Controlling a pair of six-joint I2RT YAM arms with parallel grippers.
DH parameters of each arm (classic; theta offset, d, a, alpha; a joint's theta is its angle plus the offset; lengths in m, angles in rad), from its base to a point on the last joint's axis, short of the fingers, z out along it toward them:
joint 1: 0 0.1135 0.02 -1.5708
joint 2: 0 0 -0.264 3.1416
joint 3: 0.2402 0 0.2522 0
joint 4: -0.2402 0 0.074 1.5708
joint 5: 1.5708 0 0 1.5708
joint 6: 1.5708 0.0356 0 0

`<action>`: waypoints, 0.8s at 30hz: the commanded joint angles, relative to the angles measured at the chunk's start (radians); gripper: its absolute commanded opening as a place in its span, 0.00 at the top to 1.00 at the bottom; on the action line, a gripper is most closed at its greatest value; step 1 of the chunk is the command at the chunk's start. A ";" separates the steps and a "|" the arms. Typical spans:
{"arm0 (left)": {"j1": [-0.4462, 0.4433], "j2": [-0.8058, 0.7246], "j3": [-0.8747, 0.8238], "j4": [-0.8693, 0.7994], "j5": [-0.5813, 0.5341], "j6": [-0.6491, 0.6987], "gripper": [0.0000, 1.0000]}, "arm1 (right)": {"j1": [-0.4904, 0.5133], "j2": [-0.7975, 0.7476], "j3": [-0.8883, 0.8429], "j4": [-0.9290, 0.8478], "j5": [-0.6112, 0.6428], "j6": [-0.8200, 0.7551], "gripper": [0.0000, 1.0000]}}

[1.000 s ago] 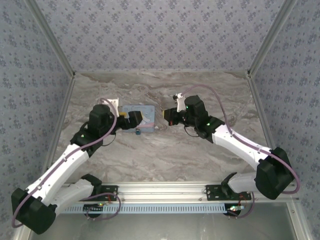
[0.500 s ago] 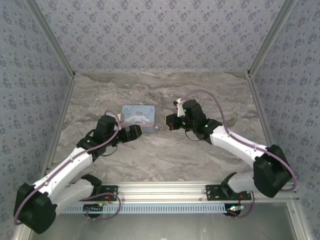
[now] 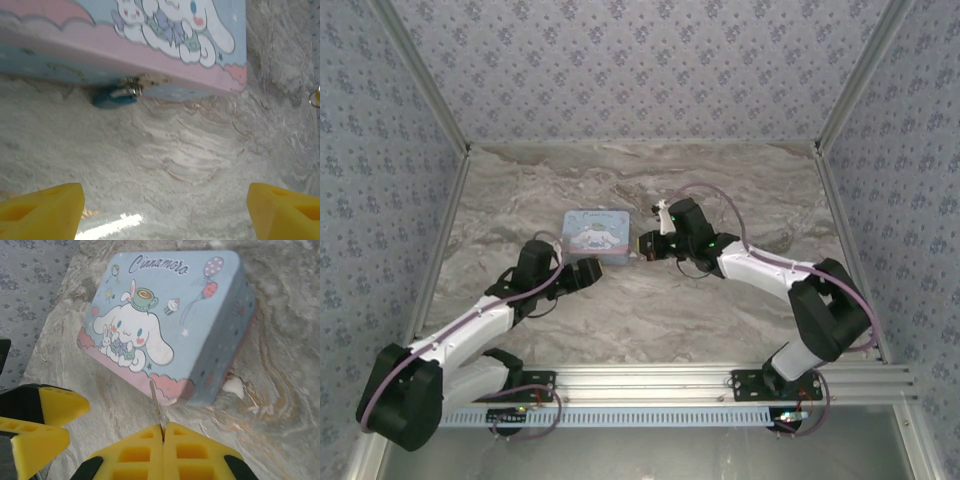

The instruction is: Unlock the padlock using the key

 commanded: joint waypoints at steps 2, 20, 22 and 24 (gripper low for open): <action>0.025 0.003 -0.043 0.160 -0.048 0.119 0.15 | -0.005 0.070 0.071 0.102 -0.053 0.021 1.00; 0.091 0.281 0.035 0.339 0.093 0.256 0.21 | -0.023 0.320 0.248 0.081 -0.103 0.059 1.00; 0.091 0.323 0.058 0.354 0.103 0.264 0.21 | -0.029 0.321 0.235 0.080 -0.105 0.067 1.00; 0.092 0.369 0.079 0.376 0.111 0.270 0.22 | -0.034 0.322 0.225 0.067 -0.100 0.072 1.00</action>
